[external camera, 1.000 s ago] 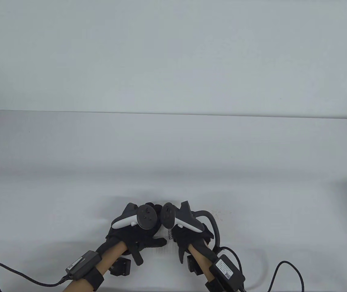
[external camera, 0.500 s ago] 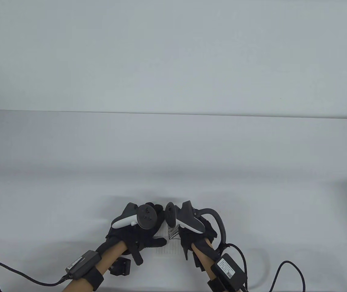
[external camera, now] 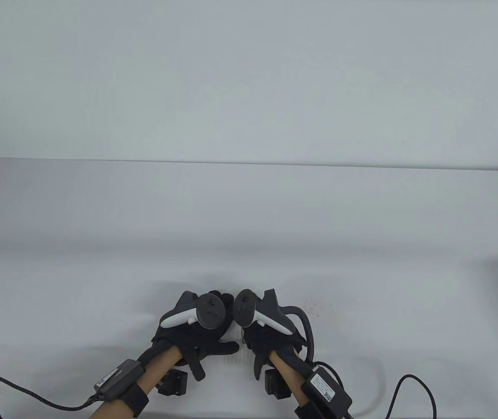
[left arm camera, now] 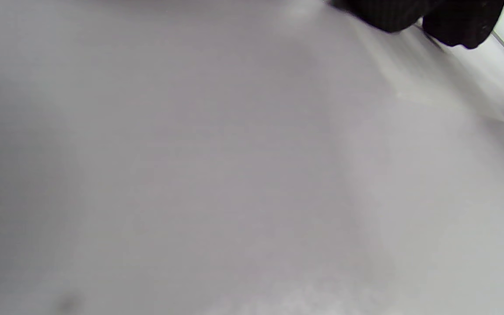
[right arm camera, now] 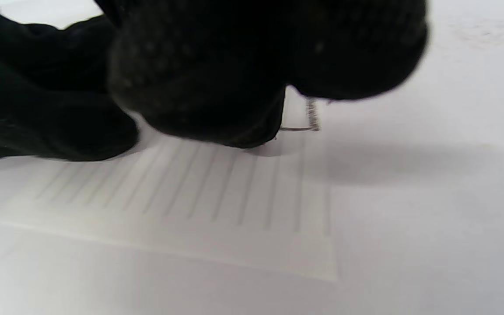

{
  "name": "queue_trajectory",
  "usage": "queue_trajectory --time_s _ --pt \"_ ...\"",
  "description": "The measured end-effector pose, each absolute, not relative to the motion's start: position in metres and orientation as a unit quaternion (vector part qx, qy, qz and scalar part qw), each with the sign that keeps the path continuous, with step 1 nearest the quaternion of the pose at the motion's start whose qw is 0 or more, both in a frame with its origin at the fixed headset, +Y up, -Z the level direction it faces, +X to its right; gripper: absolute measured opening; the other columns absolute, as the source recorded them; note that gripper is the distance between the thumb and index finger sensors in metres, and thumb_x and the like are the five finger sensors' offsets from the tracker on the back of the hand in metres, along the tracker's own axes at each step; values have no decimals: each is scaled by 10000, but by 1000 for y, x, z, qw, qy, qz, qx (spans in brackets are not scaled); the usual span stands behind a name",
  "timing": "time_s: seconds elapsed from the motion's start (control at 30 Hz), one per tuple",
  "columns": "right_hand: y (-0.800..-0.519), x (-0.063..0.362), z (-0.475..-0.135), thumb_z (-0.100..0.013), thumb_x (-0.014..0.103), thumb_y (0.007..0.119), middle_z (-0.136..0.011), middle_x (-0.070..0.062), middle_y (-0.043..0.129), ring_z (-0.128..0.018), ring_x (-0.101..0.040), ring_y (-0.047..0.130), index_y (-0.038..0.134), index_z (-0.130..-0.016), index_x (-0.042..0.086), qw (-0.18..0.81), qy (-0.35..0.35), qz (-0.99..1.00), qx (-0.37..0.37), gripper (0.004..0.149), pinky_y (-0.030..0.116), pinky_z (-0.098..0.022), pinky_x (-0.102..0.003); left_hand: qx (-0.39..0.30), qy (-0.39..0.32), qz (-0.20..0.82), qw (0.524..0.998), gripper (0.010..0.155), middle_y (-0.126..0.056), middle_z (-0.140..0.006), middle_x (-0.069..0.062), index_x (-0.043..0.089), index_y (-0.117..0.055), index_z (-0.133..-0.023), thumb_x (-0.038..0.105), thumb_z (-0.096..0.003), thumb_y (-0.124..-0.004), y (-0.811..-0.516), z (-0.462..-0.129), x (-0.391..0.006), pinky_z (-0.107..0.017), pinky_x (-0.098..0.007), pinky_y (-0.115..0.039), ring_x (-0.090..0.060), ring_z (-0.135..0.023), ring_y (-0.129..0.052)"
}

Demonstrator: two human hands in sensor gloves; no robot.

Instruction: Apply wax crayon on paper

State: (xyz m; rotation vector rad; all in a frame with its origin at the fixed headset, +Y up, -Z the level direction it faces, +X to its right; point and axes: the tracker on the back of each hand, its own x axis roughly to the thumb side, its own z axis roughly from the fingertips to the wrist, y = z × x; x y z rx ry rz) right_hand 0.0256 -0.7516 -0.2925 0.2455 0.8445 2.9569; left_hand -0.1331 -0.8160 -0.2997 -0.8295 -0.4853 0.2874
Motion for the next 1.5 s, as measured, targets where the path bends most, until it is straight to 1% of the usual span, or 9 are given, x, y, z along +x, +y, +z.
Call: queue_trajectory --time_s 0.2,0.33,0.5,0.67,0.87,1.03,1.2,1.37,1.5 --pt "-748 40 -300 -519 264 759 -608 -114 993 -179 11 992 805 -872 86 -40 192 980 15 398 894 -144 -214 -399 -233 136 876 888 340 -1038 160 407 200 -1009 638 -548 -524 -816 -300 -133 -606 -498 289 -144 -943 392" --pt "-754 26 -289 -521 255 758 -588 -137 995 -159 9 997 783 -868 45 74 298 948 81 407 896 -126 -217 -398 -233 136 877 889 338 -1039 162 408 200 -1009 638 -548 -525 -816 -300 -133 -607 -498 288 -142 -944 392" --pt "-749 43 -301 -523 268 752 -577 -126 994 -156 12 995 778 -862 47 -27 240 970 1 406 896 -122 -212 -398 -233 136 877 887 336 -1040 164 409 197 -1010 638 -548 -525 -816 -300 -133 -609 -499 286 -144 -946 389" --pt "-752 28 -290 -523 269 750 -579 -126 994 -161 17 996 775 -865 50 59 290 951 92 406 898 -130 -209 -399 -233 136 876 889 338 -1040 161 409 198 -1009 638 -547 -526 -816 -300 -133 -607 -498 287 -144 -944 391" --pt "-749 42 -298 -519 278 761 -587 -116 996 -170 8 999 791 -860 78 -31 248 968 1 397 898 -135 -215 -398 -233 137 876 887 338 -1039 163 409 198 -1009 638 -548 -526 -816 -300 -133 -607 -497 287 -148 -943 392" --pt "-754 24 -289 -520 277 756 -591 -115 994 -174 13 1000 783 -866 78 58 291 949 103 400 900 -141 -213 -399 -233 137 876 888 338 -1038 165 410 199 -1009 638 -548 -525 -816 -300 -133 -606 -496 289 -142 -943 392" --pt "-750 37 -297 -520 272 757 -585 -117 993 -176 -3 1000 785 -866 75 -27 225 974 7 398 897 -140 -226 -398 -233 137 876 889 338 -1040 159 409 198 -1009 638 -548 -526 -816 -300 -133 -607 -497 288 -143 -944 391" --pt "-753 23 -289 -522 275 750 -587 -116 987 -177 14 999 765 -877 63 36 260 960 100 414 900 -145 -213 -398 -233 137 877 888 338 -1040 159 411 197 -1009 638 -547 -526 -816 -299 -133 -607 -497 287 -145 -944 391" --pt "-750 32 -293 -523 268 750 -582 -121 985 -181 -3 999 770 -877 63 -31 233 971 37 409 897 -147 -229 -398 -233 137 877 888 337 -1041 161 408 197 -1011 637 -549 -526 -816 -299 -133 -608 -498 287 -144 -945 390"
